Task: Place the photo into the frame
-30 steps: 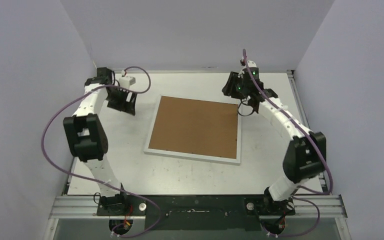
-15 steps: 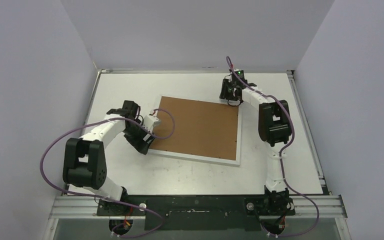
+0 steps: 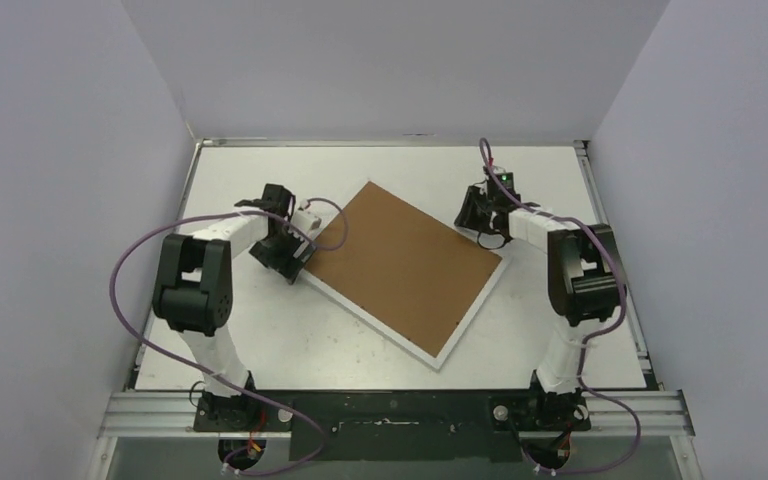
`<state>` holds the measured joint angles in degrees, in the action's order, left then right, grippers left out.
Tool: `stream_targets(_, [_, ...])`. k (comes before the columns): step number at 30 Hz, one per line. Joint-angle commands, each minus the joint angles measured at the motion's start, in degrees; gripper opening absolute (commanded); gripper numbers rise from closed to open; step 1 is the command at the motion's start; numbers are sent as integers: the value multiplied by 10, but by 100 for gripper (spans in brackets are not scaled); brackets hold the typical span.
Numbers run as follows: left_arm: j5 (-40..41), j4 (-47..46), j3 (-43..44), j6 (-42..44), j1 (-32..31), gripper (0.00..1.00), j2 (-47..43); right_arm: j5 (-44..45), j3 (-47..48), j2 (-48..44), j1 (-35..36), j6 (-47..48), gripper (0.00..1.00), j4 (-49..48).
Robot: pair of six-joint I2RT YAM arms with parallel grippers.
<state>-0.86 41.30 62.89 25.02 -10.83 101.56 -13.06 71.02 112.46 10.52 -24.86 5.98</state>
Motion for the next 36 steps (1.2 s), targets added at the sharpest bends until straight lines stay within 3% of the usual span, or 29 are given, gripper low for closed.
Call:
stream_targets(1, [19, -123, 156, -83, 22, 76, 109, -68, -113, -103, 37, -46, 37, 18])
stream_targets(9, [-70, -26, 436, -163, 18, 76, 274, -70, -250, -250, 141, -159, 38, -13])
stream_targets(14, [-109, 40, 558, -184, 24, 76, 316, -70, -278, -290, 158, -195, 38, -34])
stream_targets(18, [-141, 55, 511, -174, 58, 76, 259, -54, -257, -314, 153, -167, 38, 16])
stream_targets(24, [-250, 73, 356, -136, 147, 76, 115, -76, -291, -405, 154, -188, 38, 63])
stream_targets(28, [-288, 53, 243, -120, 143, 77, 58, -132, -368, -483, 162, -254, 39, 28])
stream_targets(36, [-300, 28, 176, -123, 97, 74, 84, -141, -428, -529, 238, -310, 38, 0])
